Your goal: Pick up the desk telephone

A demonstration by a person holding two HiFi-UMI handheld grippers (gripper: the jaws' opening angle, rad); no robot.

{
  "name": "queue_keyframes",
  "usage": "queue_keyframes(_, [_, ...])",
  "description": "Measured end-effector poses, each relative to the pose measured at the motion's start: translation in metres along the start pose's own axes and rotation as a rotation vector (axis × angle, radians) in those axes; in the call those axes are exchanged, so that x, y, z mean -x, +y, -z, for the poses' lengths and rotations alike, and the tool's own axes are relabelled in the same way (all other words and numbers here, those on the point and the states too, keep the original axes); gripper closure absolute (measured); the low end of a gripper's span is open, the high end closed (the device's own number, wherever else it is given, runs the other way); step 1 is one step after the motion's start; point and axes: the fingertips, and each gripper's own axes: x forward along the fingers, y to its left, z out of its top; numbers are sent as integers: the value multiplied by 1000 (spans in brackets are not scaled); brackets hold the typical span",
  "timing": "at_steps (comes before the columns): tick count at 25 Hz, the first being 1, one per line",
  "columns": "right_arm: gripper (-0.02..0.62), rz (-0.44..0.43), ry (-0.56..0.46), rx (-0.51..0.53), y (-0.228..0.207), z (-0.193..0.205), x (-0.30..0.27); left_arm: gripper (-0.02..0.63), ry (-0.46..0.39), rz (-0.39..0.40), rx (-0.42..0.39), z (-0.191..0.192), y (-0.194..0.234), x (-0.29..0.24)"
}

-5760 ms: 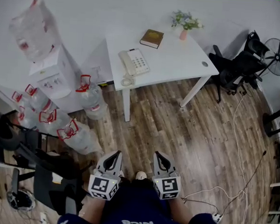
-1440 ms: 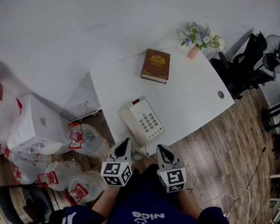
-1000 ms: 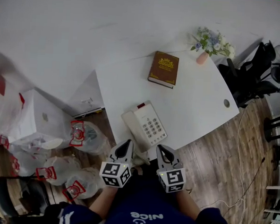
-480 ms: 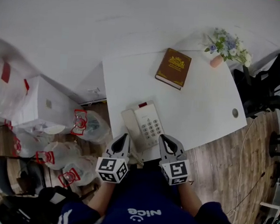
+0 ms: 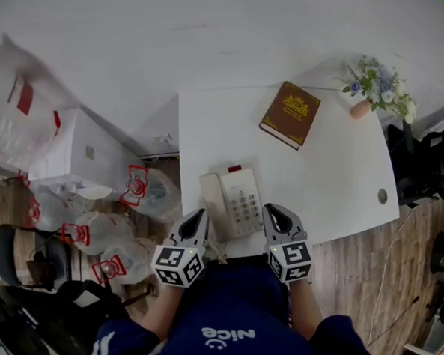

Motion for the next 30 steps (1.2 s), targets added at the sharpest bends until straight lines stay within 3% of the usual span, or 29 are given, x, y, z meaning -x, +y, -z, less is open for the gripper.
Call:
queue_keyframes(7, [568,-108,52,-24,-2,4,-11,587,15,-5,75,5,-5,-6])
queue_keyframes(10, [478,-169,84,-42,-2,6,-17,579,15,-27,121,7,1,-6])
queue_keyframes(11, [453,-188,96,-44,-2,7,-20,549,20,-27,142,8,3,-6])
queue_keyframes(13, [436,-217,121,-49,-2,9,-25,402,45,-8,193,13,5,-8])
queue_keyframes(17, [394,-282,190,-102,-6,16,-36,302,128,45,285,24,7,-20])
queue_keyframes(22, [387,-344,261,-184,-13,28,-51,261,217,93,394,37,12,-39])
queue_keyframes(30, [362,-420,376,-278,-19,50,-78,252,246,125,520,40,23,-55])
